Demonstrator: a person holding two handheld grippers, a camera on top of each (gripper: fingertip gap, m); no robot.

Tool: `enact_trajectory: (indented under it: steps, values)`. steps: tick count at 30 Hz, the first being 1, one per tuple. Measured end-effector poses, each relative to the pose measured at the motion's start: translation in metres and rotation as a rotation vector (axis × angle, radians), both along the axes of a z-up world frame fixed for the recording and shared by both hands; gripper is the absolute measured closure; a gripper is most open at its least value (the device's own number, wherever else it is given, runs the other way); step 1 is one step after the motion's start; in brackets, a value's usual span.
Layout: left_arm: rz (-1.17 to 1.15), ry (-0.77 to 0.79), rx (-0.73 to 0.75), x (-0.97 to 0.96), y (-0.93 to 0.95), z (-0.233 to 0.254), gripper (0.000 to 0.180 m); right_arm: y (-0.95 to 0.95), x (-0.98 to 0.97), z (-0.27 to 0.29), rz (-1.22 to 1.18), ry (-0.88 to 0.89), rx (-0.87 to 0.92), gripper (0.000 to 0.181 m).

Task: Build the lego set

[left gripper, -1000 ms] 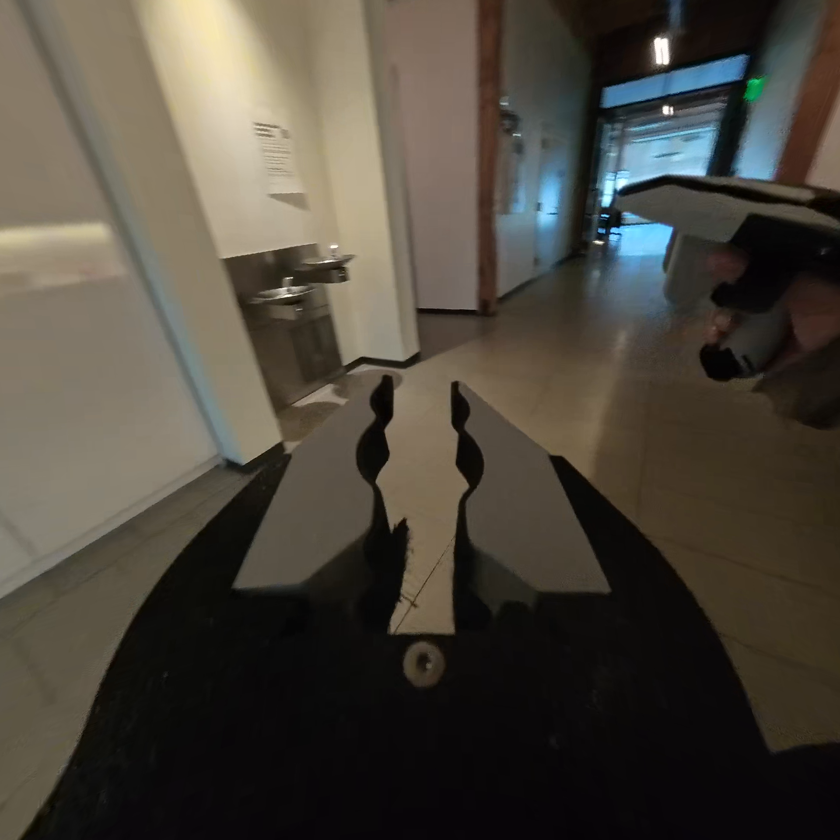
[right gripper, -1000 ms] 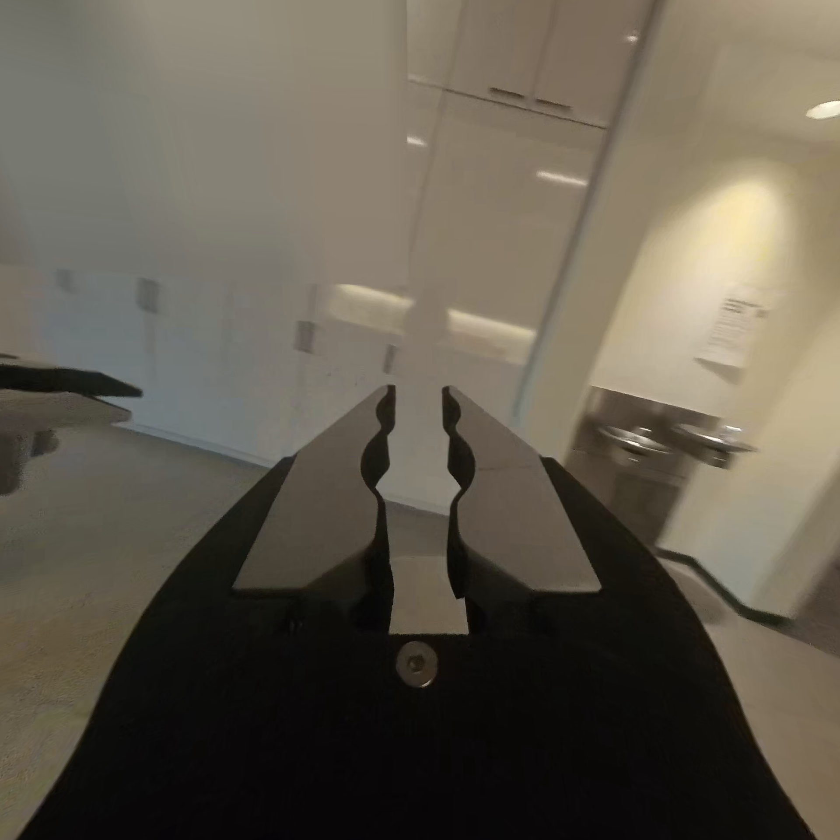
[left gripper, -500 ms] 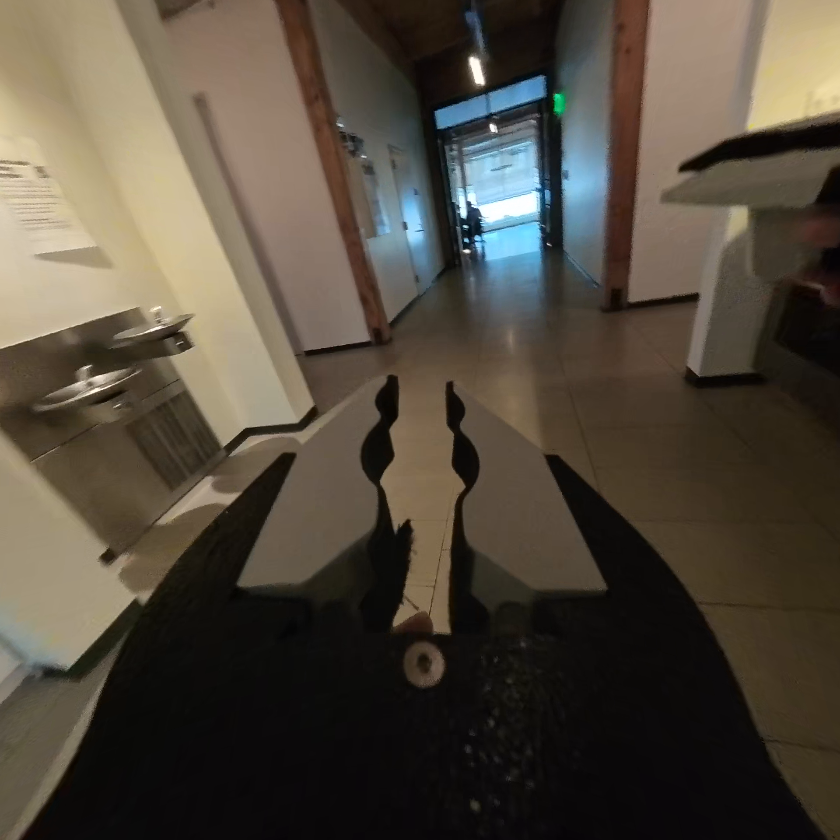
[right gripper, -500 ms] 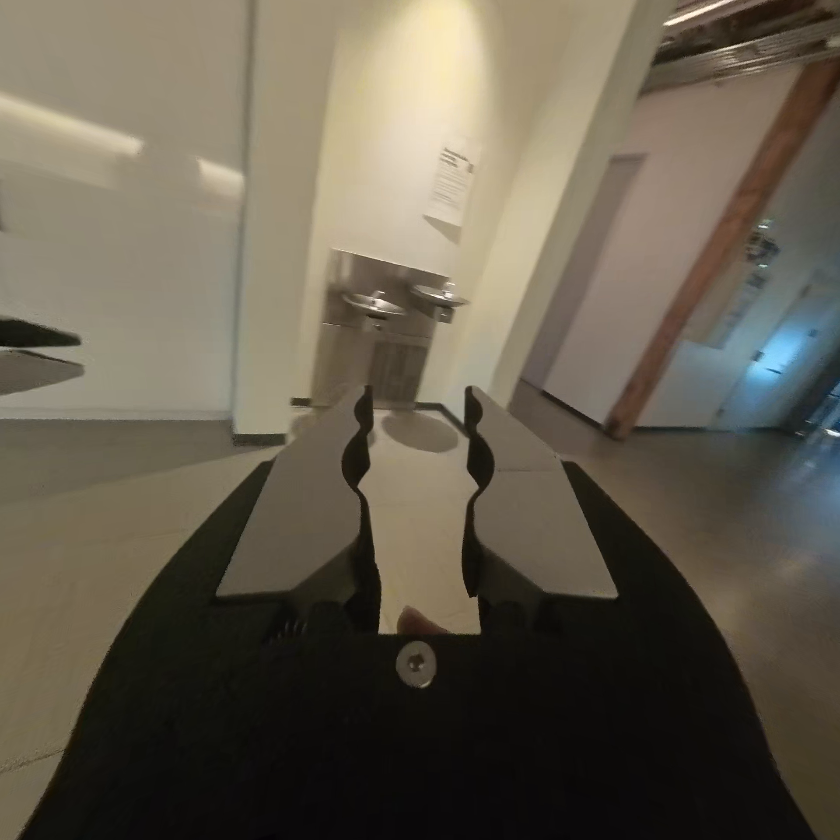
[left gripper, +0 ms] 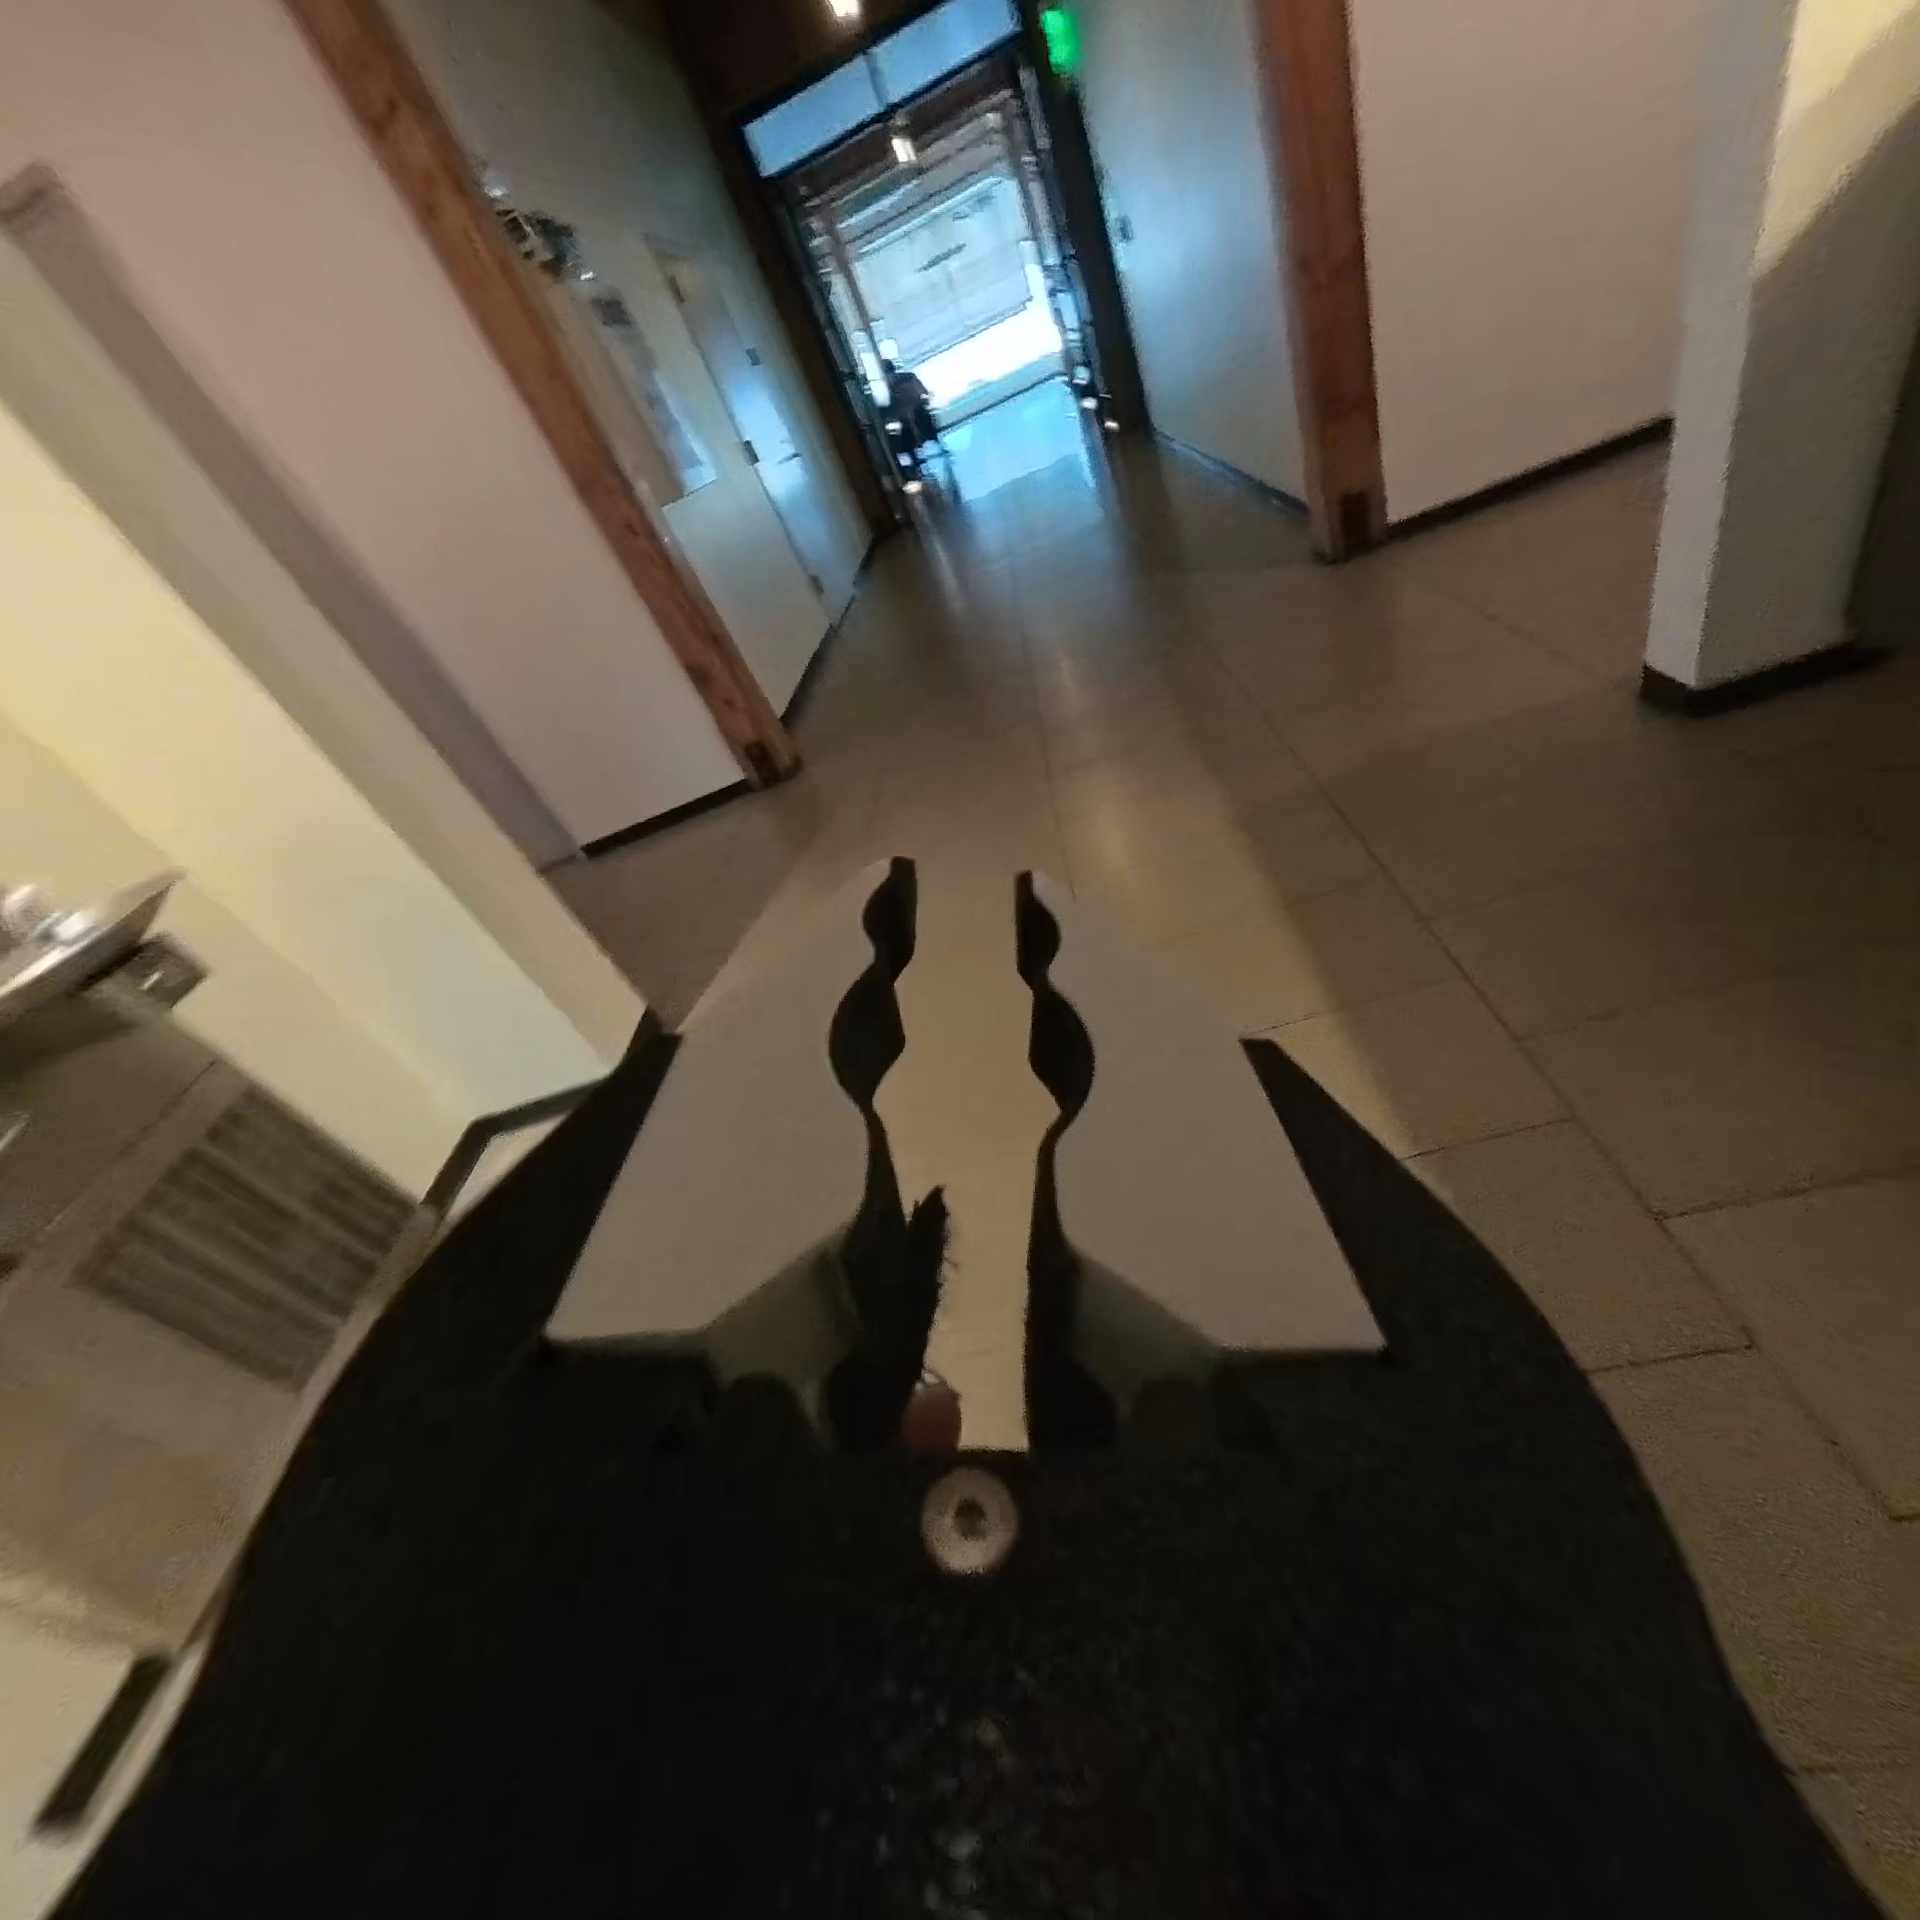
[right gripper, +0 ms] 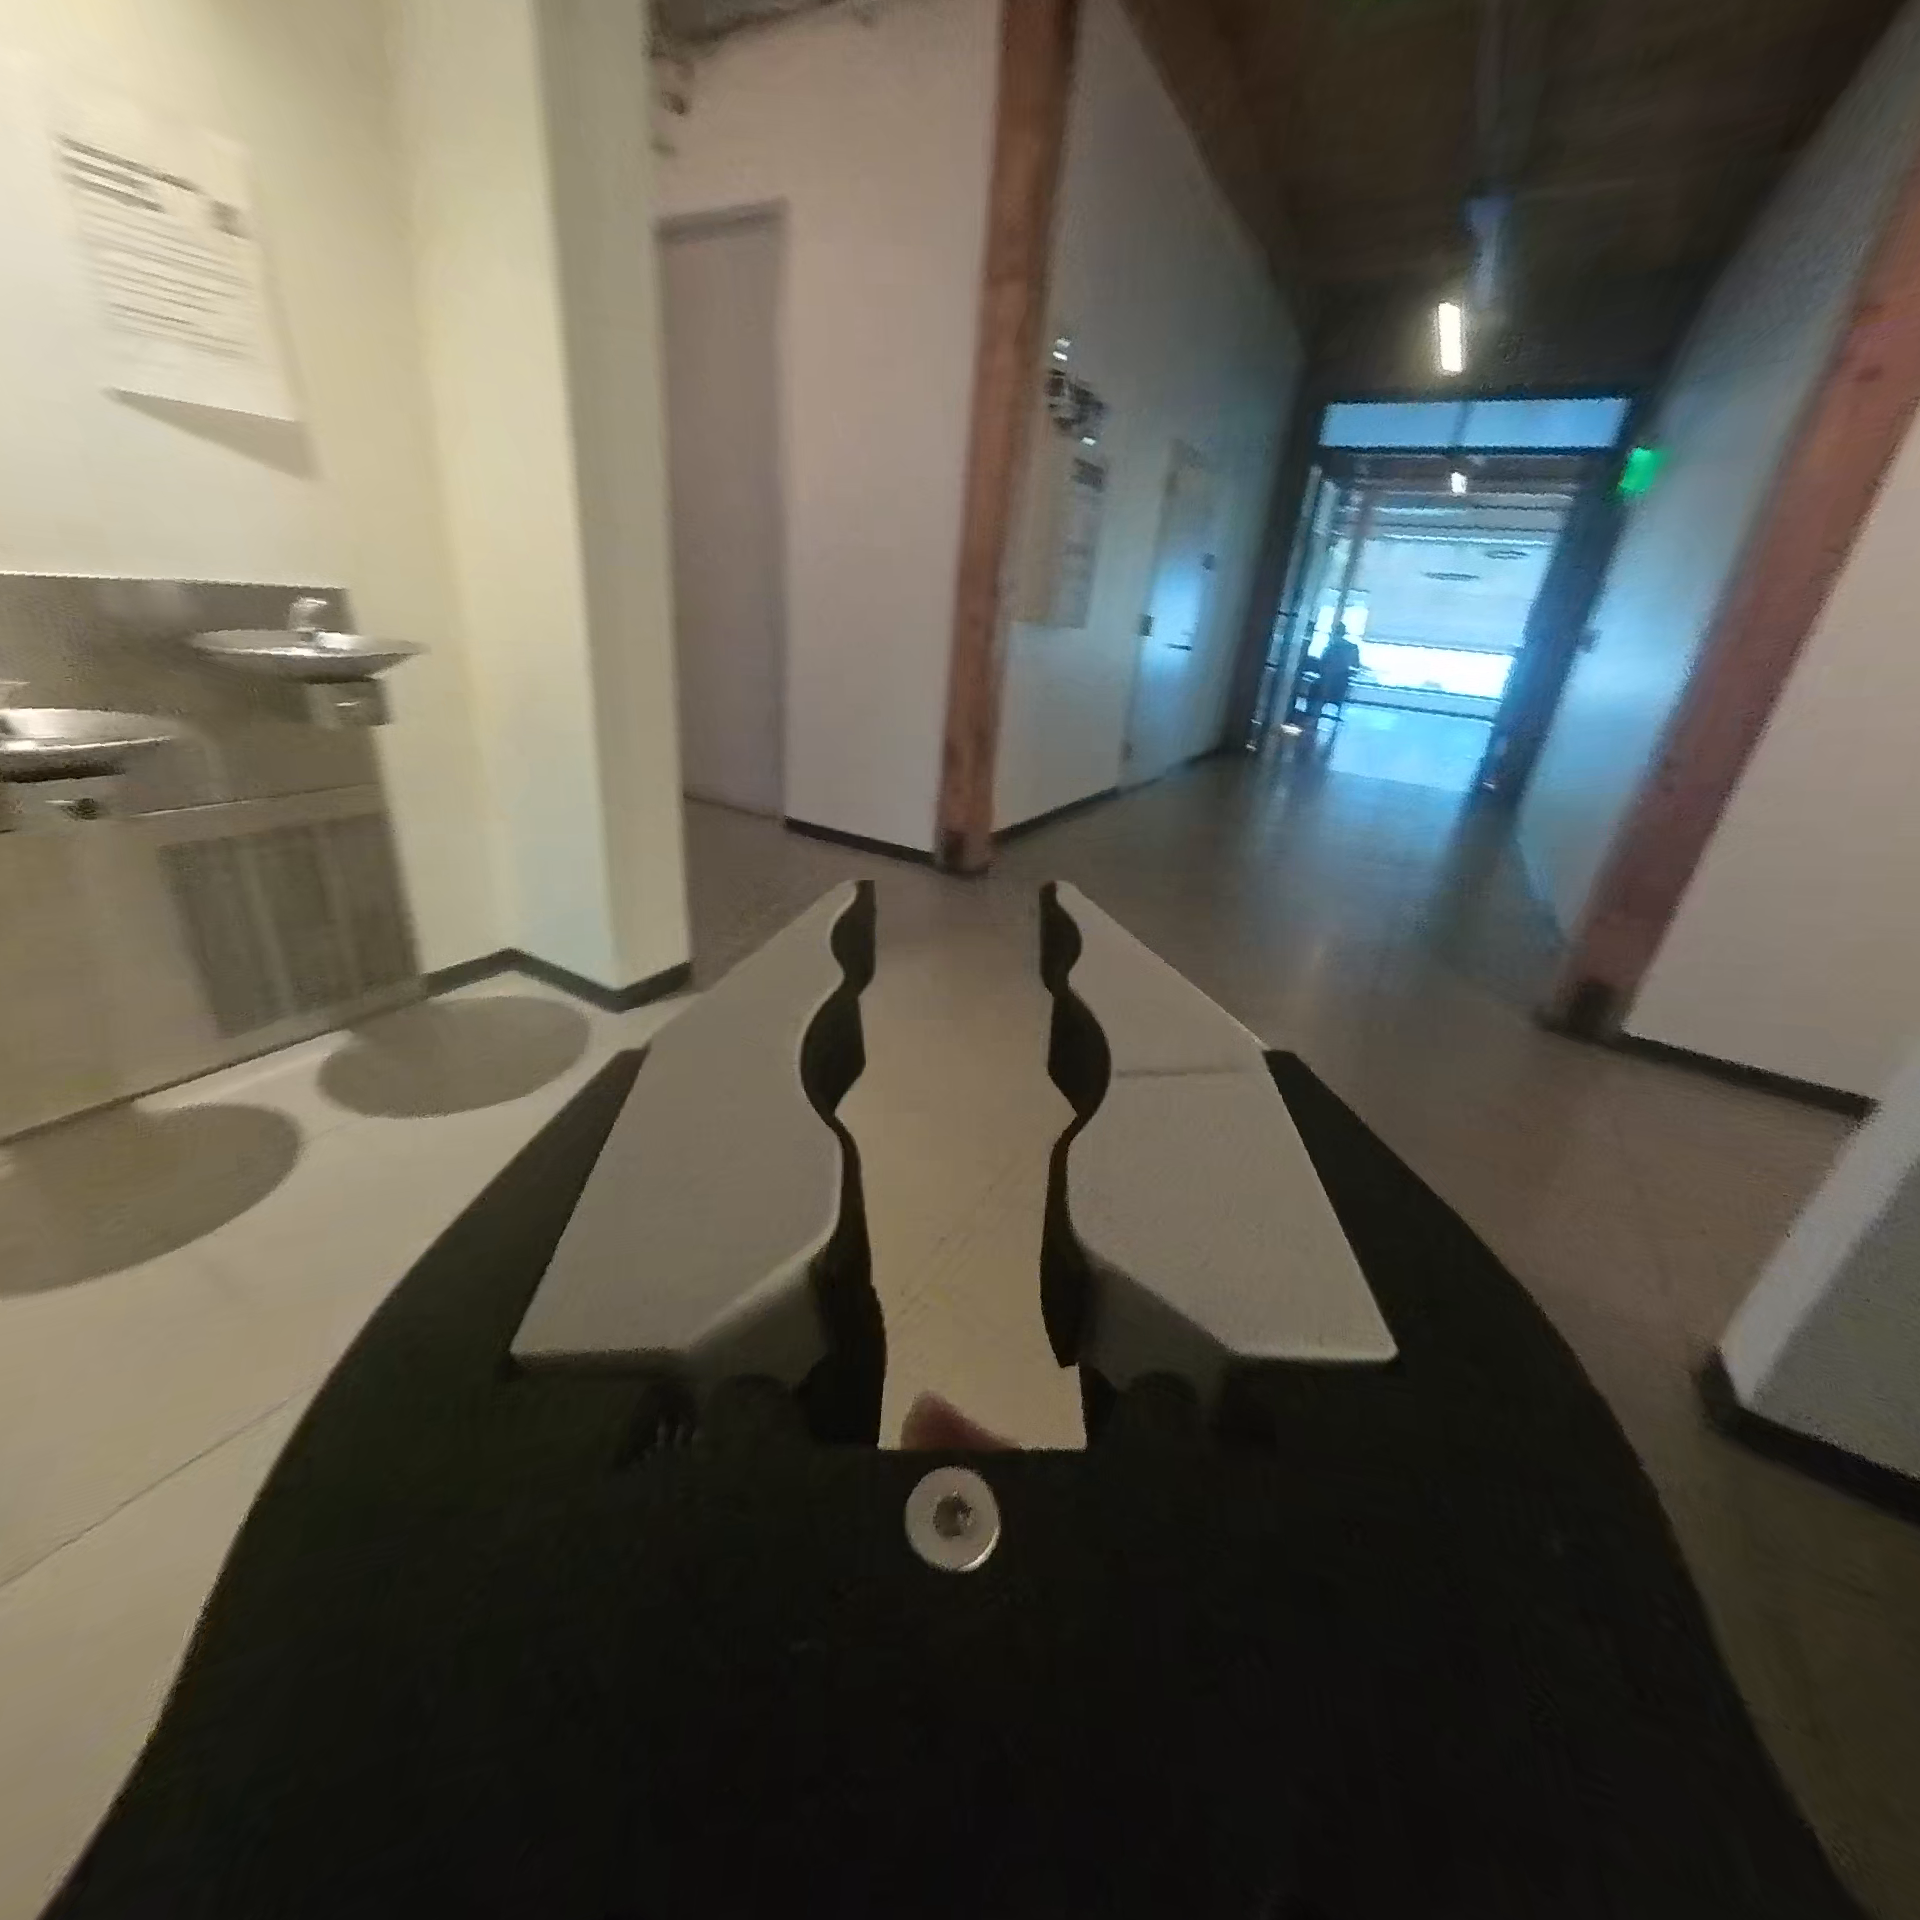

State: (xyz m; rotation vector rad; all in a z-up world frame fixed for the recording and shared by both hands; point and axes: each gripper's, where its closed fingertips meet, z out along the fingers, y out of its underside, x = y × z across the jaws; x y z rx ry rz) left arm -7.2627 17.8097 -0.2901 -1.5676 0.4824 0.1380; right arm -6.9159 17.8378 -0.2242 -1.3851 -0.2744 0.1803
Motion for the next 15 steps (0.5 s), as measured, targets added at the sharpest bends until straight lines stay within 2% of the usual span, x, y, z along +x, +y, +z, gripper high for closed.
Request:
enact_trajectory:
  steps: [4, 8, 15]
  values:
    - [-0.168, 0.004, -0.062, 0.041, 0.139, -0.007, 0.163, 0.113, 0.031, -0.019, -0.119, 0.012, -0.125, 0.153]
    - [-0.353, -0.016, -0.120, 0.110, 0.277, -0.023, 0.162, 0.193, 0.083, -0.036, -0.263, -0.001, -0.158, 0.152]
    - [-0.573, -0.028, -0.125, 0.247, 0.489, -0.053, 0.159, 0.330, 0.206, -0.089, -0.496, -0.048, -0.229, 0.152]
